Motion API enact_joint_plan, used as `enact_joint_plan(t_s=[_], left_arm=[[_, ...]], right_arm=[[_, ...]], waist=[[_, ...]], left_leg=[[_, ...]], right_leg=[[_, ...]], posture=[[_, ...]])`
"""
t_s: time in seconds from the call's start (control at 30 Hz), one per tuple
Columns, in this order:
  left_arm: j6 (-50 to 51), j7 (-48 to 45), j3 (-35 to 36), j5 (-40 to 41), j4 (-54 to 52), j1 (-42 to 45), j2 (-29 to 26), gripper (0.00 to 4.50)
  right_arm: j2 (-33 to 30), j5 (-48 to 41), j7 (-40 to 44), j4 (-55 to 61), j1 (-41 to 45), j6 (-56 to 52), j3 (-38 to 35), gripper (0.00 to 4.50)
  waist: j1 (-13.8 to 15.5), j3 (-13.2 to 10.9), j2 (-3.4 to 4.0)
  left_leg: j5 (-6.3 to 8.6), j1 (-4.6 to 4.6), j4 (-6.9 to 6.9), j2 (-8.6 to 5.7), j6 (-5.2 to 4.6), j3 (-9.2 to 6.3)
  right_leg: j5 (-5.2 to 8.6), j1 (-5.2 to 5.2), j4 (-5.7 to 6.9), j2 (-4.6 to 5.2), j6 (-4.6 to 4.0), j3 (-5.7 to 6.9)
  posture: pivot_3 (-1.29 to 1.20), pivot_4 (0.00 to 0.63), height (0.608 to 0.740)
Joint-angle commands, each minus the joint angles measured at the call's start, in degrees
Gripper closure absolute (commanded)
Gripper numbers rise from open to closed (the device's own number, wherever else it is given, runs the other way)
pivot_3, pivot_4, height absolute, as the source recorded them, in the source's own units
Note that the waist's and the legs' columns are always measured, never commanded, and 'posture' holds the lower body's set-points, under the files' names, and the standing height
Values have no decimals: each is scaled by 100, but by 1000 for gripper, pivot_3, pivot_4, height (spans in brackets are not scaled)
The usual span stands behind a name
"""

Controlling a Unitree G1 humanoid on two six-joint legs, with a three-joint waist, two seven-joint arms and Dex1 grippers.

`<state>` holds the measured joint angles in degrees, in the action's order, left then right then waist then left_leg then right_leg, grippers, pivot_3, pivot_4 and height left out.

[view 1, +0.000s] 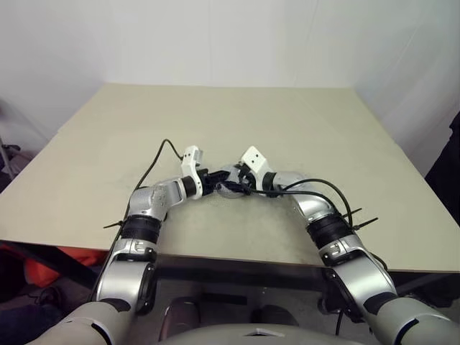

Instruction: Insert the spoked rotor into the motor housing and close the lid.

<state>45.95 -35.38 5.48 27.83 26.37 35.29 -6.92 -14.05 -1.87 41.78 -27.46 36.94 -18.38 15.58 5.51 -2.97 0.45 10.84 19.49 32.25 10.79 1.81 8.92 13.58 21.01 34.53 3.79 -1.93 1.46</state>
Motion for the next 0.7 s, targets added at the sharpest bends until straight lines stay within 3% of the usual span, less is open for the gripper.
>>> enact_joint_plan(t_s=[0.03,0.07,0.1,0.33,0.47,0.7], left_arm=[[175,161,-48,-114,14,-119,-81,4500],[177,162,-46,-116,16,-117,-85,4500],[176,172,-51,-125,17,-111,-84,4500],[209,181,-133,-162,-77,-137,-77,4500],[167,174,-179,-206,-16,-95,-81,4500],[44,151,-216,-234,125,-11,-71,4500]], right_arm=[[-200,122,-3,-72,-131,-452,-34,427],[-211,106,-2,62,-133,-463,-59,77],[-252,79,0,298,-134,-482,-110,16],[-659,-473,388,2002,-358,-1141,-505,16],[-714,-1349,528,2836,-446,-2045,-1152,16],[-459,-1878,-412,1540,-395,-3747,-2094,16]], waist=[[0,-1,-2],[-2,-2,-3],[-2,-2,-3],[33,-9,-7],[32,-16,-5],[35,-15,-5]], left_leg=[[0,3,0,-3,0,0],[0,6,-1,-7,0,0],[0,11,-1,-9,0,0],[-1,56,-2,-10,0,3],[1,60,-5,-9,-4,3],[8,53,-7,-17,-15,3]], right_leg=[[1,1,-4,4,2,1],[2,3,-7,9,4,1],[2,4,-11,11,5,1],[2,18,-19,15,6,3],[4,23,-19,14,11,4],[1,9,-25,18,-1,5]], posture=[[0,0,740],[0,0,740],[0,0,740],[0,0,740],[0,0,740],[0,0,740]])
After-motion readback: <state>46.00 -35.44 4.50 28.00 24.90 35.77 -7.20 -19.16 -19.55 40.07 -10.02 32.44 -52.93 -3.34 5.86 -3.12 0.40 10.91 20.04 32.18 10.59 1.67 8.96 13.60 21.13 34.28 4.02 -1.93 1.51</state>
